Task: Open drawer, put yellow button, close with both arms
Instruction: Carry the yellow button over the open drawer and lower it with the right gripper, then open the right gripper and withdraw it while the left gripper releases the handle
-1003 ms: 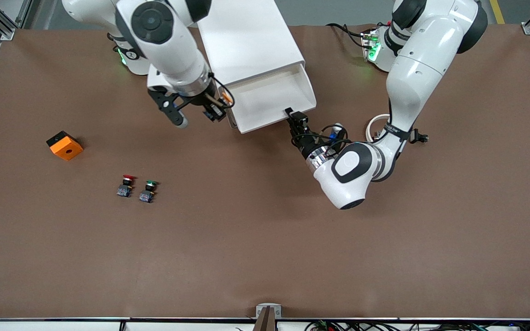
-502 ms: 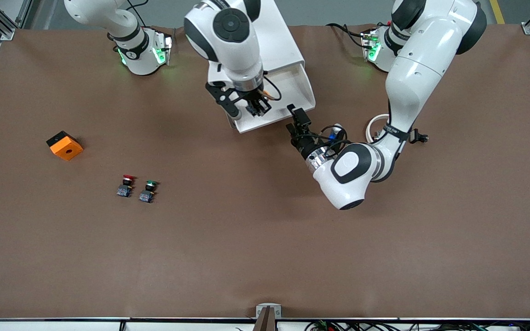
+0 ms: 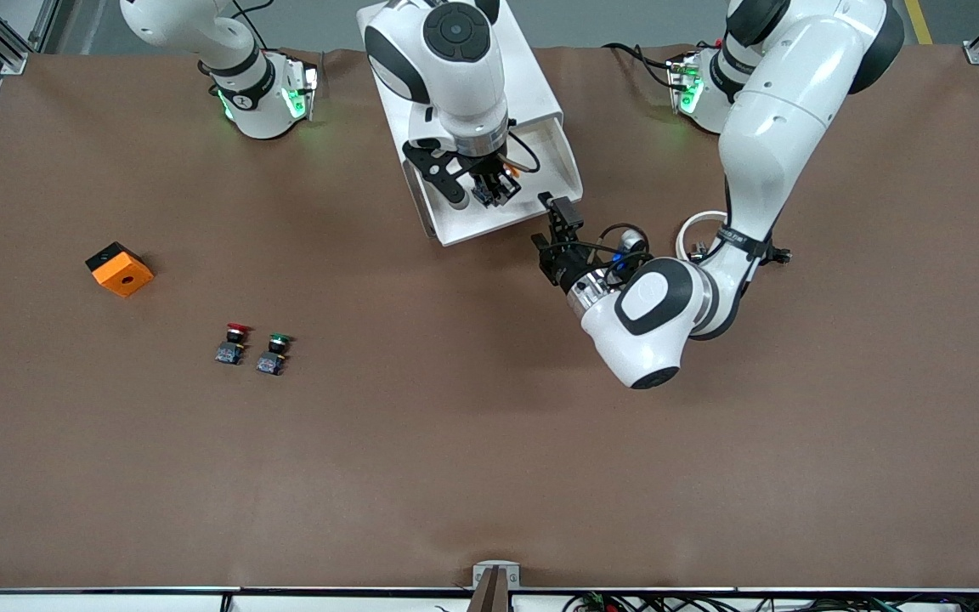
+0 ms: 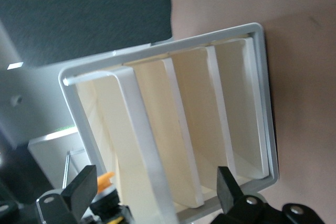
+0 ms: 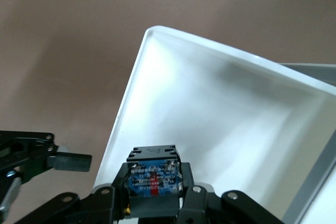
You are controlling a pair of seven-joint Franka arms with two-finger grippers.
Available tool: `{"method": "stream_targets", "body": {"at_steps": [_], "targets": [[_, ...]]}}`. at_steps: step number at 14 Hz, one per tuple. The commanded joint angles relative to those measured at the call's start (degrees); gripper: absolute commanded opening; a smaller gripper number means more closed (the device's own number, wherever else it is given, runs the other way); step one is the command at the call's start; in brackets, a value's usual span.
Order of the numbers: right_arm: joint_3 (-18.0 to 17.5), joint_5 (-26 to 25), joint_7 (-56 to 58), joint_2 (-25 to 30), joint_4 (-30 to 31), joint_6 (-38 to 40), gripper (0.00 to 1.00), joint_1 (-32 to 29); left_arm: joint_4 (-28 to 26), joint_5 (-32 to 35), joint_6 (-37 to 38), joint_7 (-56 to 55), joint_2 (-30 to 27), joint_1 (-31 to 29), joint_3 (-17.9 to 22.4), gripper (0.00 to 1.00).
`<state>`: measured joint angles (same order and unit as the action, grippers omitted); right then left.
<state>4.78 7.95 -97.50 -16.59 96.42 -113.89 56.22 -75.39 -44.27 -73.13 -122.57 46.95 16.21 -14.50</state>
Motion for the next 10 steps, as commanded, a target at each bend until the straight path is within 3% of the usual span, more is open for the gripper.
{"method": "stream_targets", "body": {"at_steps": [1,3,4,5,6,10], "targets": [[0.7,-2.1,-2.0,-0.1,-1.2,0.4,0.00,2.2,-0.9,4.1,0.5,6.2,-4.7,-0.3,-1.0,1.00],[0.7,-2.8,-2.7,-0.5,-1.3,0.3,0.00,2.6,-0.9,5.8,1.6,12.0,-6.9,-0.3,-1.3,1.00],[0.7,-2.8,-2.7,-0.6,-1.3,0.3,0.29,2.8,-0.9,7.2,1.6,15.0,-8.0,-0.2,-1.2,1.00],[0.7,-3.0,-2.7,-0.7,-1.4,0.3,0.80,2.9,-0.9,8.8,1.6,18.1,-8.4,-0.2,-1.2,1.00],[0.7,-3.8,-2.7,-0.9,-1.5,0.3,1.00,3.1,-0.8,10.0,1.5,20.4,-8.5,-0.2,-1.1,1.00],[0.7,-5.1,-2.3,-1.5,-2.8,0.4,1.00,3.7,-0.8,16.6,0.3,29.5,-10.5,0.0,-0.4,1.00]]}}
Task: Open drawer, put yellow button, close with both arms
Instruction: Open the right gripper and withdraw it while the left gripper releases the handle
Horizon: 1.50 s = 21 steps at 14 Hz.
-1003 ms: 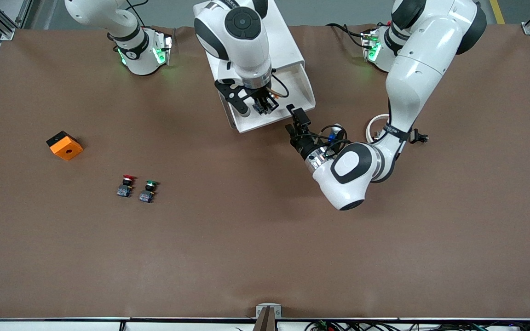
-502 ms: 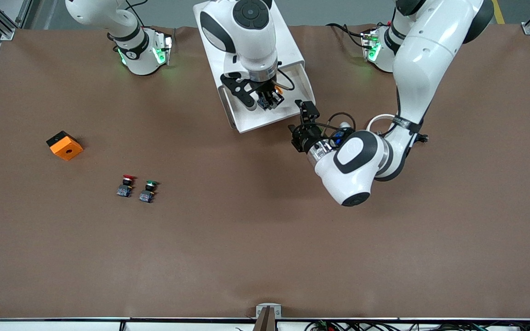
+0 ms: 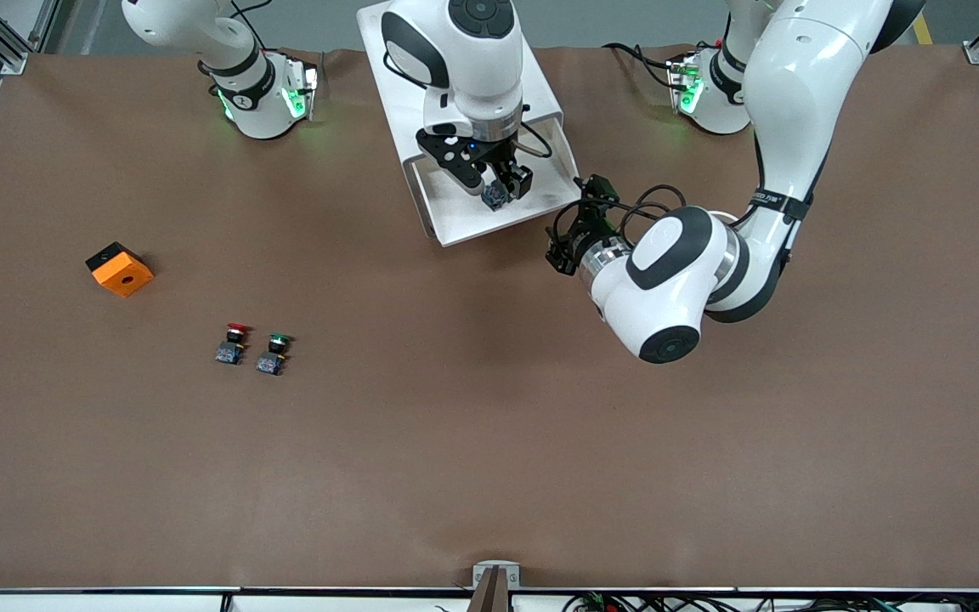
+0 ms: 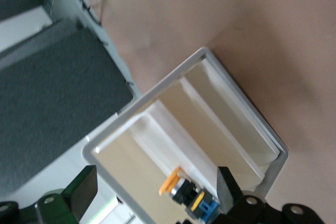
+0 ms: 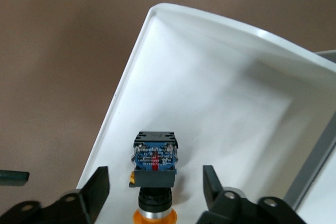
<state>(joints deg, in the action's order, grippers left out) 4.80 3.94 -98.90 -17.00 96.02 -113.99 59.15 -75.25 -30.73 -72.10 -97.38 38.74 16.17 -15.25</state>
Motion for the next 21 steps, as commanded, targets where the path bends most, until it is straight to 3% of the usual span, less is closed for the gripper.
{"method": "stream_targets", "body": {"at_steps": [1,7,13,17,19,21], "targets": [[0.7,-1.1,-0.4,-1.1,-3.1,0.6,1.00,0.4,-1.0,4.3,-1.5,6.6,-2.3,-0.1,0.4,1.00],[1.1,-0.3,12.0,-0.8,-11.1,10.1,1.00,-7.8,-1.0,10.2,-9.8,16.9,-2.3,-0.2,0.6,1.00],[1.4,-0.3,35.9,2.1,-13.0,19.5,1.00,-18.5,-0.8,16.1,-18.8,28.0,-2.4,0.7,0.5,1.00],[1.4,-0.4,51.1,2.7,-16.6,27.7,1.00,-28.5,1.5,21.2,-19.0,37.3,-3.3,1.5,0.3,1.00],[1.4,-0.6,60.9,2.7,-18.9,30.4,1.00,-34.6,1.2,21.9,-23.2,38.1,-4.9,1.6,0.1,1.00],[1.4,-1.0,73.5,2.7,-21.0,33.5,1.00,-41.0,1.2,28.0,-26.8,38.2,-5.2,2.6,-0.3,1.00]]}}
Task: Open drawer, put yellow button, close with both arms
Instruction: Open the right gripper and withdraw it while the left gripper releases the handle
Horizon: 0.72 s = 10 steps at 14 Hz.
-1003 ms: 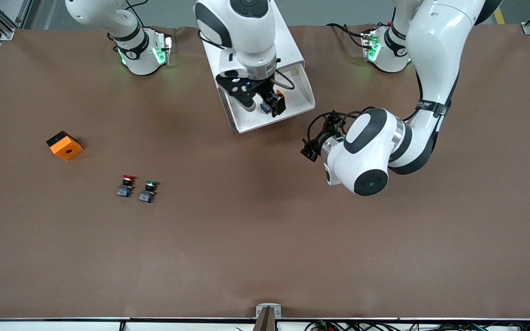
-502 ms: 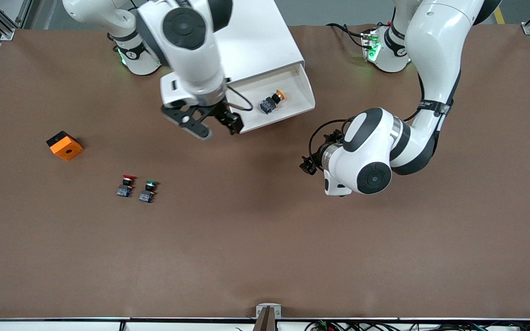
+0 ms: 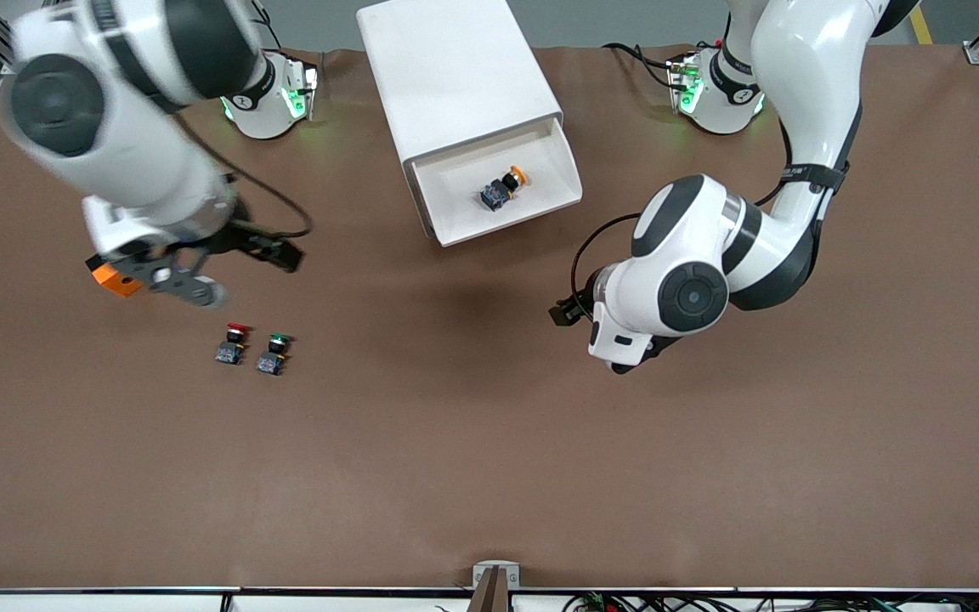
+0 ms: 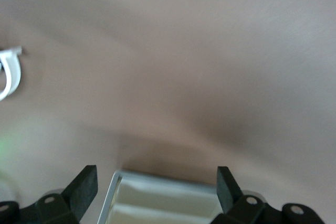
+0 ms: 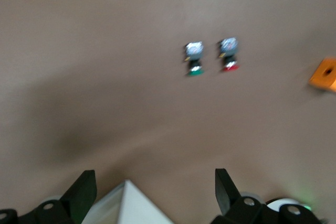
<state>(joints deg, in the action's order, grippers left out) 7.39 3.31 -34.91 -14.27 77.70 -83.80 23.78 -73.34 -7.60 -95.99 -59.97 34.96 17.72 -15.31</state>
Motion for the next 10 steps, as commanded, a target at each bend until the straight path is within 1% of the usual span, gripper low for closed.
{"method": "stream_targets", "body": {"at_steps": [1,3,6,8,10], "targets": [[-1.1,-0.6,14.2,-0.1,-3.3,4.5,1.00,-7.9,-0.8,6.7,-3.9,0.8,-1.3,1.3,-1.3,1.00],[-1.2,-1.1,22.3,-0.1,-4.1,6.5,1.00,-12.9,-1.0,8.7,-5.2,0.7,-1.3,1.4,-1.6,1.00],[-1.2,-4.5,34.6,-0.1,-5.7,8.2,1.00,-18.2,-1.0,9.8,-5.6,0.8,-1.8,2.2,-1.7,1.00],[-1.2,-4.5,37.0,-0.1,-6.1,8.5,1.00,-21.6,-1.7,10.4,-6.3,0.7,-2.1,3.5,-1.7,1.00],[-1.2,-4.7,36.5,-0.1,-6.1,8.5,1.00,-21.9,-2.1,10.7,-6.6,0.5,-2.3,4.5,-1.8,1.00]]}}
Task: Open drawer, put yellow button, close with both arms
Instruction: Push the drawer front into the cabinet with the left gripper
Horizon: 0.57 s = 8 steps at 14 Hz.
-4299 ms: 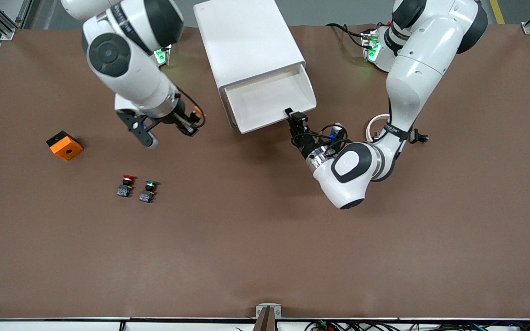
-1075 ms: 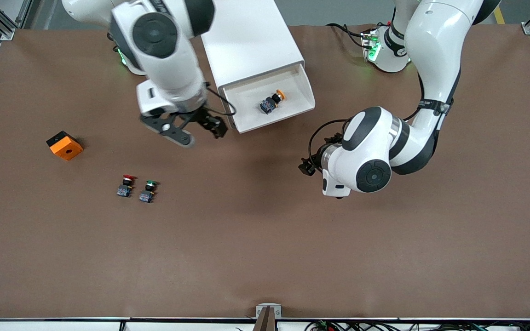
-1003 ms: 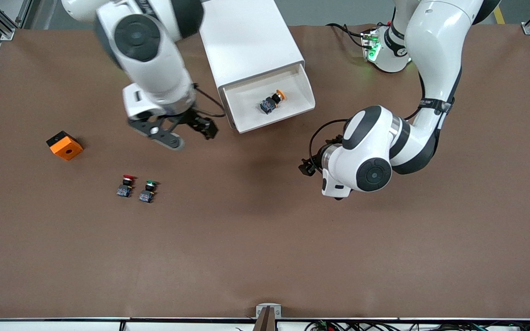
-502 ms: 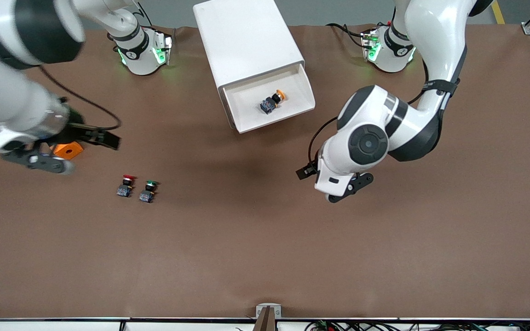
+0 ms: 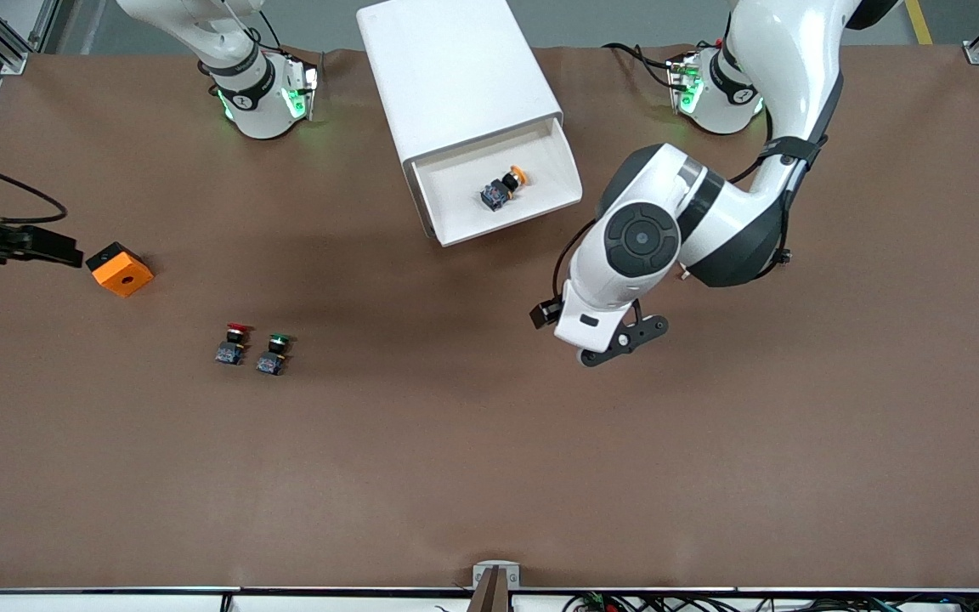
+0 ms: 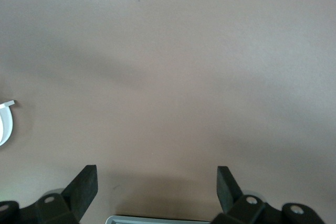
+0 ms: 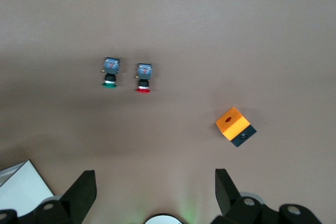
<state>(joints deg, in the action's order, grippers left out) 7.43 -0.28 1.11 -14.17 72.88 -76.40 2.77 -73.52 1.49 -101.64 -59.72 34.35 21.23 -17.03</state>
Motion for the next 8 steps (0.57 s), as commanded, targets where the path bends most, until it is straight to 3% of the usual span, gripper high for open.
{"method": "stream_targets", "body": {"at_steps": [1,5,8], "targets": [[-1.1,-1.7,0.4,-0.2,-1.3,1.1,1.00,-1.0,-2.3,1.6,-1.0,-0.1,-1.7,1.6,-0.1,1.00],[-1.5,-4.8,0.3,-0.2,-2.6,1.3,1.00,0.8,-3.6,1.7,-1.1,-0.5,-2.2,3.3,-0.1,1.00],[-1.5,-4.7,1.0,3.9,-2.5,2.5,1.00,1.1,-6.1,1.7,-1.2,-0.6,-3.4,5.2,-0.1,1.00]]}}
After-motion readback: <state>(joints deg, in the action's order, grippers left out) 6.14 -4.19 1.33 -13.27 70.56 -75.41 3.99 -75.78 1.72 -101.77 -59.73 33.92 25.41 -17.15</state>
